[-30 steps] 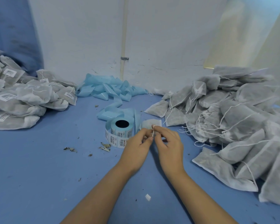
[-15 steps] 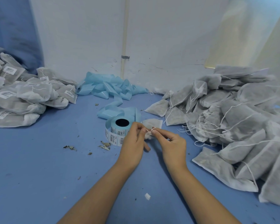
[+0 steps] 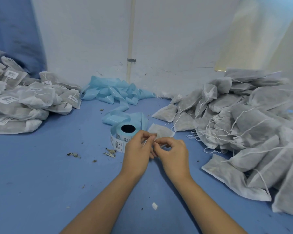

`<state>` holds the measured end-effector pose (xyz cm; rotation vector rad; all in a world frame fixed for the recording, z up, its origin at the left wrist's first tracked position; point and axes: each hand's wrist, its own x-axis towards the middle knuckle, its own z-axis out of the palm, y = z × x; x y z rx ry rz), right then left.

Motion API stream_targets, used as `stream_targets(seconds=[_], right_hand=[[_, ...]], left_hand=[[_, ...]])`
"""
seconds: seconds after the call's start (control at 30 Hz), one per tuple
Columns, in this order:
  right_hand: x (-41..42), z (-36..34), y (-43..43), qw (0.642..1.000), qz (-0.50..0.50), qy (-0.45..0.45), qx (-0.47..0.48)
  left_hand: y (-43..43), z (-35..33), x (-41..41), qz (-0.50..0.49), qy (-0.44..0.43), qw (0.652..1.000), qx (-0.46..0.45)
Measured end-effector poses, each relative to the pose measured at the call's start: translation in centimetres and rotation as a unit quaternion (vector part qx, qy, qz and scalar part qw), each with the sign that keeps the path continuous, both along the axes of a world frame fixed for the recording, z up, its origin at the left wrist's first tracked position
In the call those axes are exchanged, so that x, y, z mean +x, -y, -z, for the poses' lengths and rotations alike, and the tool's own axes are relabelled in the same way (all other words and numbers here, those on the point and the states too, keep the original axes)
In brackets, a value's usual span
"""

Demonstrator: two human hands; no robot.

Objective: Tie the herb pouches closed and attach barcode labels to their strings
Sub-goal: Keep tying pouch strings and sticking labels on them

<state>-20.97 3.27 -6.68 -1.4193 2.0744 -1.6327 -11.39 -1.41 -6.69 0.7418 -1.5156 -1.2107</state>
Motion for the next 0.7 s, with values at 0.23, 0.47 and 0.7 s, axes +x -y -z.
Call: stream_targets(seconds=[0.23, 0.47, 0.7], right_hand=[[0.7, -0.5, 0.1, 0.967, -0.031, 0.25, -0.044], [0.3, -1.5, -0.3, 0.89, -0.158, 0.424, -0.064], [-0.4, -1.5, -0.3, 0.863, -0.16, 0.473, -0.082]], left_hand=[[0.3, -0.2, -0.1, 0.079, -0.087, 0.991, 0.066], [0.7, 0.1, 0.0, 0.037, -0.029, 0.999, 0.011], [0.9, 0.2, 0.0, 0.008, 0.004, 1.0, 0.016]])
